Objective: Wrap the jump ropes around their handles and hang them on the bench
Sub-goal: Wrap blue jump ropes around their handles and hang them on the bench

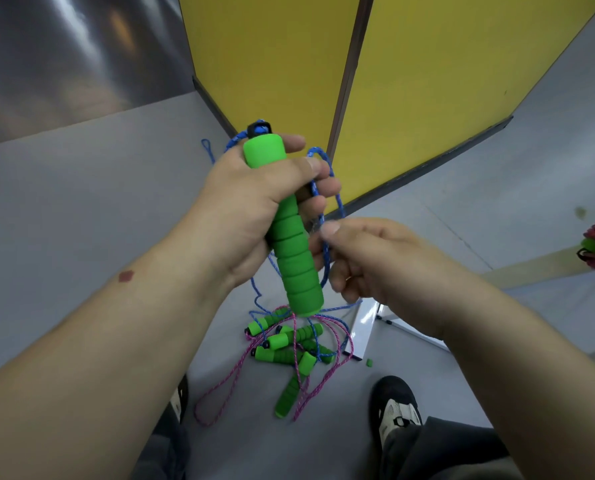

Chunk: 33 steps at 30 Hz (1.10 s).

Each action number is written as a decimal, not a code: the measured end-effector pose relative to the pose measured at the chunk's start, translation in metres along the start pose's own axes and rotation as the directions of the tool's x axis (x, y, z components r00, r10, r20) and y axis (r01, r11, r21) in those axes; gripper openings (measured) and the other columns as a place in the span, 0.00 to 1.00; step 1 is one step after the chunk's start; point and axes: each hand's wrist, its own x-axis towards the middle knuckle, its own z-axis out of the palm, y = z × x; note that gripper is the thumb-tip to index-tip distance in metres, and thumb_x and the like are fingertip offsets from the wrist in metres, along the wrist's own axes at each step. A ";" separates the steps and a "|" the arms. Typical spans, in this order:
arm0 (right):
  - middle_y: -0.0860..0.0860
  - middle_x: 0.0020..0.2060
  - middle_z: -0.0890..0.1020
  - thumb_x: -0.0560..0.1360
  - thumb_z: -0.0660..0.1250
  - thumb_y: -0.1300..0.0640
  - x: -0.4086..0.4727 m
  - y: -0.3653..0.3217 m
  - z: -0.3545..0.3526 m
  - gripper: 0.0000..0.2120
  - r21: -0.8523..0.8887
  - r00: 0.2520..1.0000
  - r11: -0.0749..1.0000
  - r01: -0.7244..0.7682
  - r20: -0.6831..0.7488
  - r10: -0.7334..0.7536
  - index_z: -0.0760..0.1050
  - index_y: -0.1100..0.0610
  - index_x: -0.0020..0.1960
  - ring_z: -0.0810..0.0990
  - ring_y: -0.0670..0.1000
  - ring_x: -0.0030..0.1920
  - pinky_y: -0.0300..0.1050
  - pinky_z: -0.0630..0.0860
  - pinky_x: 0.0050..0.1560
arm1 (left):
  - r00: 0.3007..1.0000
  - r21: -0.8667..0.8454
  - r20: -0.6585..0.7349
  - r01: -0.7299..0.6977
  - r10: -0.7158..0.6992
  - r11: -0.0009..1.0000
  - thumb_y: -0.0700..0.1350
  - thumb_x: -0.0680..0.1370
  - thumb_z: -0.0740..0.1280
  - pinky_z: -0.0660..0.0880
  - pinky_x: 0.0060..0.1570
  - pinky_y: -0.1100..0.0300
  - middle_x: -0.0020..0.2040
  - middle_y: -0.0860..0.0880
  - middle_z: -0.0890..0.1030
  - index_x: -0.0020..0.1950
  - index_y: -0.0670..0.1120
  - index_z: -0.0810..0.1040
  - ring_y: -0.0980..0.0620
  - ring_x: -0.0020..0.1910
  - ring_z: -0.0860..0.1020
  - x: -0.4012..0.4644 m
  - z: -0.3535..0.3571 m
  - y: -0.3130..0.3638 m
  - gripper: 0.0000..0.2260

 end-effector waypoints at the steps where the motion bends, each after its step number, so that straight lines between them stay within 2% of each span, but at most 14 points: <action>1: 0.51 0.41 0.84 0.82 0.64 0.52 -0.001 0.001 0.001 0.11 -0.049 1.000 0.999 0.021 -0.002 -0.021 0.83 0.54 0.48 0.75 0.48 0.34 0.43 0.72 0.35 | 1.000 -0.011 -0.019 -0.015 0.015 1.000 0.35 0.80 0.70 0.80 0.35 0.62 0.41 0.46 0.86 0.63 0.42 0.75 0.49 0.42 0.87 0.002 -0.002 0.000 0.13; 5: 0.52 0.39 0.83 0.83 0.62 0.57 0.000 -0.002 0.000 0.11 0.025 0.969 0.981 0.191 -0.164 -0.185 0.83 0.54 0.48 0.72 0.48 0.32 0.41 0.69 0.32 | 0.999 0.121 -0.031 -0.026 0.030 0.992 0.35 0.79 0.71 0.79 0.35 0.62 0.46 0.45 0.87 0.65 0.41 0.74 0.49 0.41 0.87 0.006 -0.009 -0.004 0.16; 7: 0.53 0.39 0.81 0.82 0.63 0.56 0.001 -0.004 -0.002 0.11 0.057 0.937 0.963 0.265 -0.250 -0.244 0.84 0.52 0.49 0.70 0.49 0.31 0.41 0.68 0.31 | 0.998 0.210 0.065 -0.004 -0.009 0.978 0.34 0.78 0.73 0.78 0.34 0.61 0.44 0.46 0.86 0.66 0.41 0.75 0.49 0.42 0.86 0.003 -0.007 -0.009 0.18; 9: 0.50 0.38 0.81 0.83 0.63 0.57 0.001 -0.006 -0.004 0.11 0.058 0.910 0.951 0.303 -0.313 -0.271 0.84 0.53 0.51 0.67 0.49 0.31 0.41 0.66 0.31 | 0.982 0.332 0.182 -0.009 -0.055 0.943 0.33 0.77 0.73 0.79 0.36 0.61 0.43 0.47 0.84 0.65 0.41 0.78 0.49 0.45 0.84 -0.001 -0.003 -0.015 0.17; 12: 0.52 0.37 0.78 0.83 0.62 0.56 0.001 -0.006 -0.007 0.13 0.047 0.893 0.952 0.303 -0.364 -0.266 0.85 0.51 0.51 0.64 0.50 0.31 0.48 0.59 0.32 | 0.973 0.405 0.224 -0.036 -0.061 0.913 0.34 0.75 0.73 0.82 0.41 0.57 0.42 0.44 0.82 0.63 0.40 0.80 0.48 0.42 0.82 -0.003 0.002 -0.023 0.16; 15: 0.60 0.36 0.78 0.83 0.61 0.55 0.002 -0.006 -0.006 0.12 0.110 0.911 0.957 0.266 -0.354 -0.213 0.84 0.53 0.51 0.66 0.47 0.30 0.44 0.60 0.31 | 0.980 0.318 0.195 -0.024 -0.041 0.948 0.32 0.77 0.72 0.81 0.40 0.56 0.41 0.42 0.83 0.64 0.40 0.77 0.47 0.37 0.81 -0.002 0.004 -0.022 0.17; 19: 0.49 0.38 0.81 0.83 0.61 0.52 0.002 -0.002 -0.002 0.13 0.155 0.954 0.971 0.182 -0.267 -0.136 0.83 0.50 0.46 0.68 0.48 0.31 0.41 0.64 0.30 | 0.994 0.095 0.105 -0.009 -0.001 0.995 0.31 0.79 0.70 0.80 0.36 0.60 0.38 0.47 0.84 0.65 0.41 0.75 0.49 0.35 0.81 -0.001 0.005 -0.012 0.16; 21: 0.49 0.41 0.84 0.82 0.63 0.50 0.002 -0.001 -0.002 0.12 0.086 0.982 0.989 0.125 -0.153 -0.111 0.84 0.50 0.46 0.70 0.49 0.31 0.41 0.67 0.31 | 0.999 0.001 0.042 -0.017 0.017 1.000 0.32 0.79 0.70 0.80 0.34 0.59 0.38 0.46 0.85 0.64 0.42 0.75 0.47 0.38 0.82 0.002 0.002 -0.006 0.15; 23: 0.51 0.39 0.84 0.82 0.64 0.54 0.000 0.000 -0.002 0.11 0.005 0.989 0.994 0.111 -0.094 -0.110 0.84 0.53 0.48 0.70 0.48 0.31 0.40 0.68 0.31 | 0.999 -0.038 -0.026 -0.041 0.040 0.998 0.33 0.79 0.70 0.80 0.35 0.60 0.43 0.44 0.85 0.65 0.41 0.74 0.46 0.42 0.85 0.006 -0.003 -0.002 0.16; 25: 0.51 0.38 0.83 0.83 0.62 0.58 0.000 -0.002 -0.002 0.11 0.011 0.974 0.985 0.173 -0.149 -0.169 0.83 0.55 0.49 0.69 0.48 0.31 0.39 0.67 0.31 | 0.997 0.024 -0.057 -0.049 0.050 0.999 0.33 0.79 0.70 0.79 0.36 0.61 0.46 0.43 0.86 0.68 0.42 0.73 0.47 0.44 0.87 0.007 -0.007 -0.003 0.18; 27: 0.50 0.39 0.83 0.83 0.62 0.59 -0.002 -0.007 -0.003 0.11 0.071 0.940 0.961 0.268 -0.239 -0.245 0.83 0.55 0.51 0.69 0.48 0.31 0.40 0.67 0.30 | 1.000 0.133 0.015 -0.018 0.016 0.991 0.32 0.78 0.70 0.78 0.34 0.61 0.48 0.44 0.87 0.70 0.44 0.72 0.49 0.44 0.87 0.004 -0.006 -0.007 0.22; 30: 0.48 0.40 0.83 0.83 0.62 0.58 -0.002 -0.012 -0.007 0.13 0.098 0.890 0.937 0.335 -0.360 -0.281 0.84 0.50 0.48 0.68 0.47 0.29 0.40 0.66 0.30 | 0.977 0.352 0.205 -0.014 -0.063 0.936 0.32 0.76 0.72 0.79 0.36 0.60 0.47 0.43 0.86 0.69 0.46 0.74 0.50 0.45 0.84 -0.003 0.002 -0.019 0.24; 31: 0.47 0.40 0.82 0.83 0.62 0.57 -0.002 -0.013 -0.008 0.14 0.097 0.880 0.936 0.339 -0.384 -0.279 0.85 0.48 0.46 0.67 0.47 0.29 0.40 0.65 0.30 | 0.971 0.411 0.230 -0.040 -0.061 0.911 0.33 0.75 0.73 0.80 0.38 0.58 0.46 0.42 0.85 0.69 0.46 0.76 0.49 0.45 0.83 -0.004 0.005 -0.023 0.24; 33: 0.48 0.40 0.82 0.83 0.62 0.56 -0.002 -0.012 -0.009 0.13 0.109 0.876 0.942 0.319 -0.414 -0.249 0.85 0.49 0.47 0.67 0.47 0.28 0.40 0.64 0.29 | 0.975 0.449 0.222 -0.079 -0.026 0.890 0.33 0.77 0.71 0.81 0.40 0.56 0.42 0.46 0.84 0.72 0.48 0.74 0.46 0.43 0.85 -0.006 0.009 -0.026 0.25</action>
